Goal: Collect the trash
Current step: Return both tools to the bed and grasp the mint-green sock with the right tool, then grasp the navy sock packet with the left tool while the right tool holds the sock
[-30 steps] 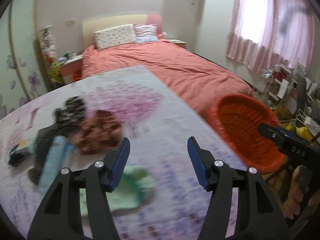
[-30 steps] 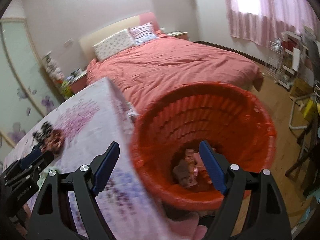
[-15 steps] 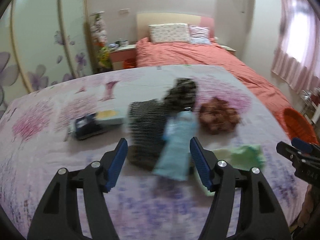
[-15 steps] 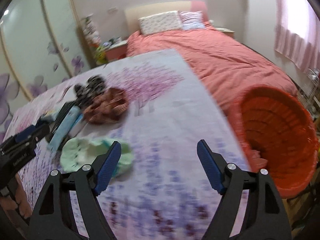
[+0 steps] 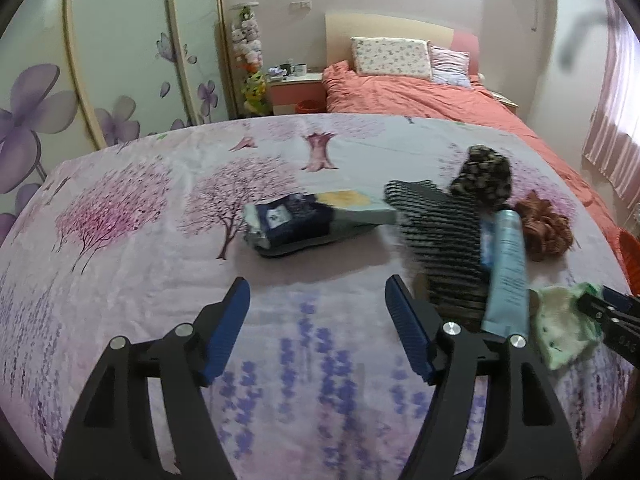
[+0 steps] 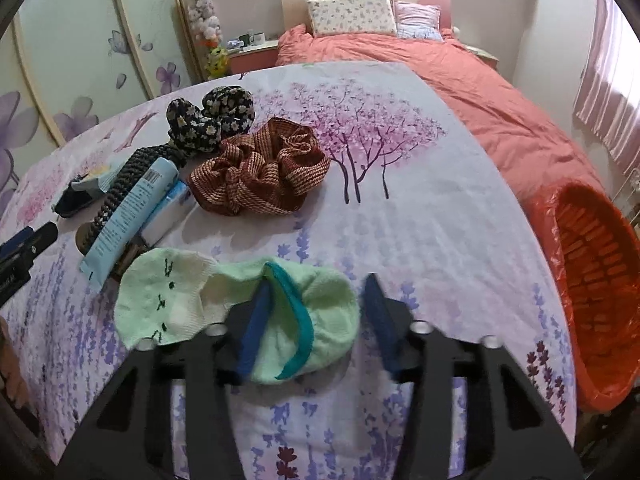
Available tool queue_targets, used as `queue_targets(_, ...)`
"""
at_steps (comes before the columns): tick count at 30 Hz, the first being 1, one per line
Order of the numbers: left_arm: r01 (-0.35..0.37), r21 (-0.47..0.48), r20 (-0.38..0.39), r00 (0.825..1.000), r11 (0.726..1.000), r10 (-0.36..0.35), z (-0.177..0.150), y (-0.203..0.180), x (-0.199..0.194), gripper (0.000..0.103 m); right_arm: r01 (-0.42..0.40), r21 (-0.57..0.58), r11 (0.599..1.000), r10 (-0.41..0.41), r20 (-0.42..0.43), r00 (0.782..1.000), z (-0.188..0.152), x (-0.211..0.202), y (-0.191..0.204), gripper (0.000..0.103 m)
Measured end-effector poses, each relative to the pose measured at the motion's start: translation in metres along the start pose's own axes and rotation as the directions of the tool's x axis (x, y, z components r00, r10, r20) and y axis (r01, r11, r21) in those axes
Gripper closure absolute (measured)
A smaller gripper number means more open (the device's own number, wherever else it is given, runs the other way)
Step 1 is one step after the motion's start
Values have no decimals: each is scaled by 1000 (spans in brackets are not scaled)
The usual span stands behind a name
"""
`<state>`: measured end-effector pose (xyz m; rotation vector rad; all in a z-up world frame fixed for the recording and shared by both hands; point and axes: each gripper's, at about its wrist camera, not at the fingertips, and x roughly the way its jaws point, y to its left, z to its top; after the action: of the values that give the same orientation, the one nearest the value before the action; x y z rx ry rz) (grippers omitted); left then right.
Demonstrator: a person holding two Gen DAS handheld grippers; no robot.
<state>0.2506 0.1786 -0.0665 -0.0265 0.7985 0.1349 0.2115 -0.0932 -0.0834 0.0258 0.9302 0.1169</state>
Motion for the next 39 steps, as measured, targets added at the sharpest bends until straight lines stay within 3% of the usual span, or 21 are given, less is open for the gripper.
queue_targets(3, -7, -9, -12, 1000, 1000, 7, 3, 5, 9, 33, 15, 29, 999, -15, 2, 1000, -2, -1, -5, 90)
queue_targets(8, -15, -23, -31, 999, 1000, 15, 13, 10, 22, 33, 194, 121, 973, -197, 15, 980, 0, -1, -31, 93)
queue_targets(14, -27, -53, -38, 999, 998, 25, 38, 22, 36, 31, 250, 96, 964, -254, 31, 967, -4, 0, -30, 93)
queue_targets(19, -32, -128, -36, 999, 991, 27, 58, 43, 42, 31, 234, 106, 966, -238, 30, 971, -3, 1, -35, 93)
queue_targets(25, -114, -151, -34, 993, 982, 110, 78, 64, 55, 32, 233, 106, 967, -238, 30, 971, -3, 0, -38, 93)
queue_targets(29, -173, -111, -118, 980, 979, 160, 77, 72, 79, 36, 231, 107, 967, -236, 31, 971, -4, 0, -38, 93)
queue_targets(31, -162, -105, -156, 977, 981, 144, 72, 74, 86, 39, 231, 108, 967, -236, 30, 971, -4, 0, -38, 93)
queue_targets(36, -104, -94, -168, 982, 990, 87, 57, 72, 80, 45, 232, 107, 967, -236, 31, 971, -4, -1, -38, 93)
queue_targets(39, -19, -86, -179, 984, 996, 3, 44, 66, 66, 48, 232, 107, 967, -236, 30, 971, -4, -1, -38, 93)
